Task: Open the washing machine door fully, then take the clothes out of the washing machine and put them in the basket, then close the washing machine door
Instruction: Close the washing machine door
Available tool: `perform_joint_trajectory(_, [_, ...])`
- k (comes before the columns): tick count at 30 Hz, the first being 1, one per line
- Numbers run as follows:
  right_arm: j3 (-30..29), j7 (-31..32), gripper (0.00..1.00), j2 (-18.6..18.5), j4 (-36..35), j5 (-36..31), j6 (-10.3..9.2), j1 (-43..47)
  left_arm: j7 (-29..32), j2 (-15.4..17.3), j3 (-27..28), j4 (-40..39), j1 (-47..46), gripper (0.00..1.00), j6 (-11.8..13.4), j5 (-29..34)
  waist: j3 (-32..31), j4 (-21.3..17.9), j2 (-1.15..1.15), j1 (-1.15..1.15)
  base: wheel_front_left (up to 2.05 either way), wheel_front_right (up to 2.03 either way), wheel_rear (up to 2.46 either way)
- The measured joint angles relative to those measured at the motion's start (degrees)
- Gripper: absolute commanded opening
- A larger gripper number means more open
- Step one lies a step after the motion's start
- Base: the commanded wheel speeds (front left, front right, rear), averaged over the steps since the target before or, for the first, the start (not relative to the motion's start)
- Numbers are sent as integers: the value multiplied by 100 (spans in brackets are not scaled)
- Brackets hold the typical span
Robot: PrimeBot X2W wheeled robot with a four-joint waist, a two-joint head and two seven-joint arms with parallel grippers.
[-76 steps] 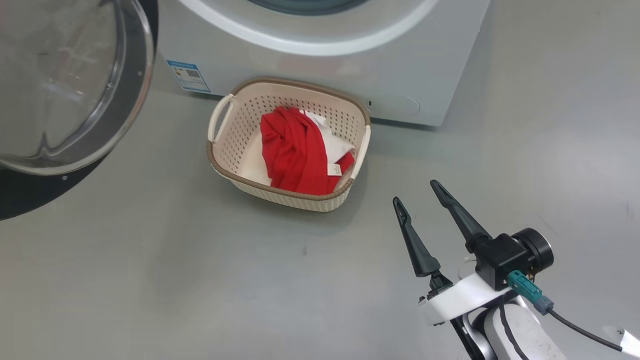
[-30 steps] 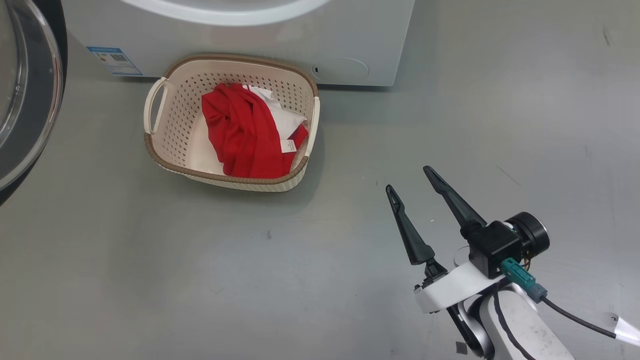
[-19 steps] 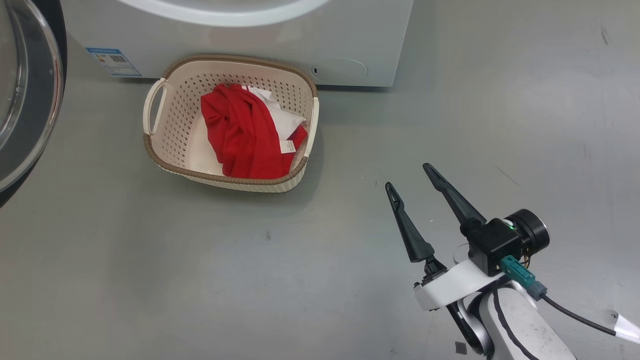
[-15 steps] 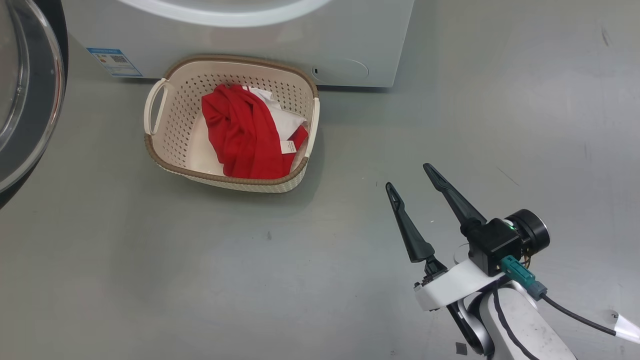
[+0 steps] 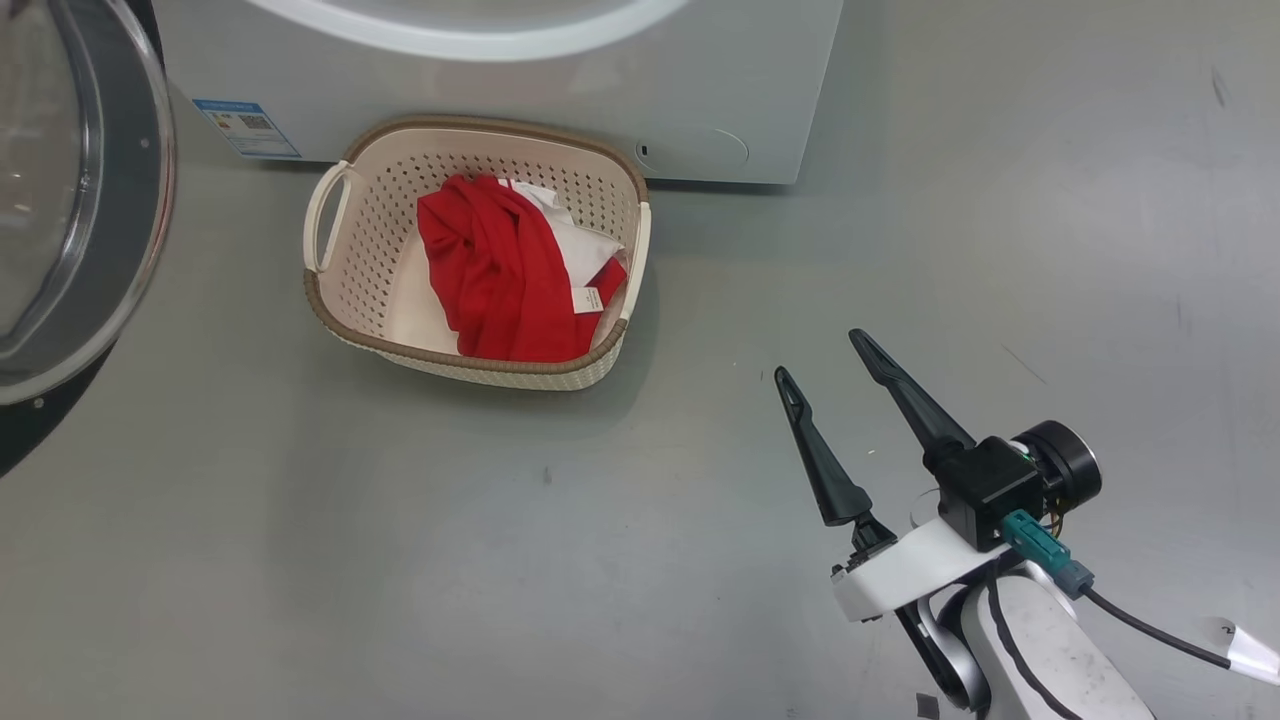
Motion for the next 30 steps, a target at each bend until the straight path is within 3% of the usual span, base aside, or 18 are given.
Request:
perform_joint_trajectory(9, [-24,-3,100,-2,103,3,-1,1,361,-199,-142,181,5,0,-187,18,-181,103,0,0,0,0,0])
perform_joint_trajectory(22, [-18,-11,100,8,169,65,0,10,1262,-385,-214,288,15,0,-681,-175,-447,267,0,0,0,0,0])
perform_joint_trajectory(30, [4,-25,100,21,266,115,0,52,2031,-681,-312,314,25,0,-1090,-387,-615,332,0,0,0,0,0])
